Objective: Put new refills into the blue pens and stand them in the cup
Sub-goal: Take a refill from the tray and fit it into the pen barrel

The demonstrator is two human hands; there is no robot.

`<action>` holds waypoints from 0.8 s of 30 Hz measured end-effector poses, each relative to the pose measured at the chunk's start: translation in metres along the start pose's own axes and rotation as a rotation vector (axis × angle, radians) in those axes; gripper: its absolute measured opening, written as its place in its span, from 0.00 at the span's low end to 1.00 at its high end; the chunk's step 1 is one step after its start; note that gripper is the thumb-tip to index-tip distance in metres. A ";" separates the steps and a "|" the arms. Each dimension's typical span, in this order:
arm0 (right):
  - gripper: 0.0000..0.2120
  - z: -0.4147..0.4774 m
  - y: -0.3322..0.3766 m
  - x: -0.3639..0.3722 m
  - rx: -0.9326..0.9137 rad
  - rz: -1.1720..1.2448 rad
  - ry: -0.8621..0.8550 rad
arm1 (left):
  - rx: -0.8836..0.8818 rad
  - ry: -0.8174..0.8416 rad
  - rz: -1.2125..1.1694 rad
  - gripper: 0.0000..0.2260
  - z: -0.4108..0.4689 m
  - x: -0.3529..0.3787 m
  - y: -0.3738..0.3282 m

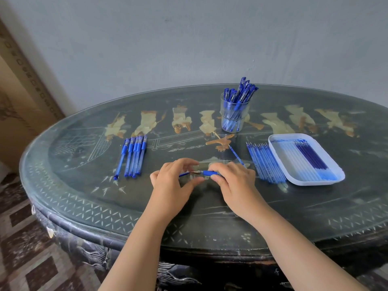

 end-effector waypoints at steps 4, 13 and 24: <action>0.07 0.001 0.000 0.001 -0.004 -0.002 -0.017 | -0.007 -0.063 0.000 0.09 0.002 -0.004 -0.004; 0.07 0.000 -0.001 0.002 -0.010 0.013 -0.033 | -0.134 0.045 -0.081 0.10 0.004 -0.004 0.002; 0.09 0.001 -0.001 0.001 0.006 0.024 -0.034 | -0.193 0.059 -0.149 0.03 0.003 -0.004 0.002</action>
Point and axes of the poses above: each hand's wrist, its own z-axis towards the middle knuckle, its own x-axis out of the palm, y = z × x, the point moved 6 cm from there along z, towards the middle knuckle
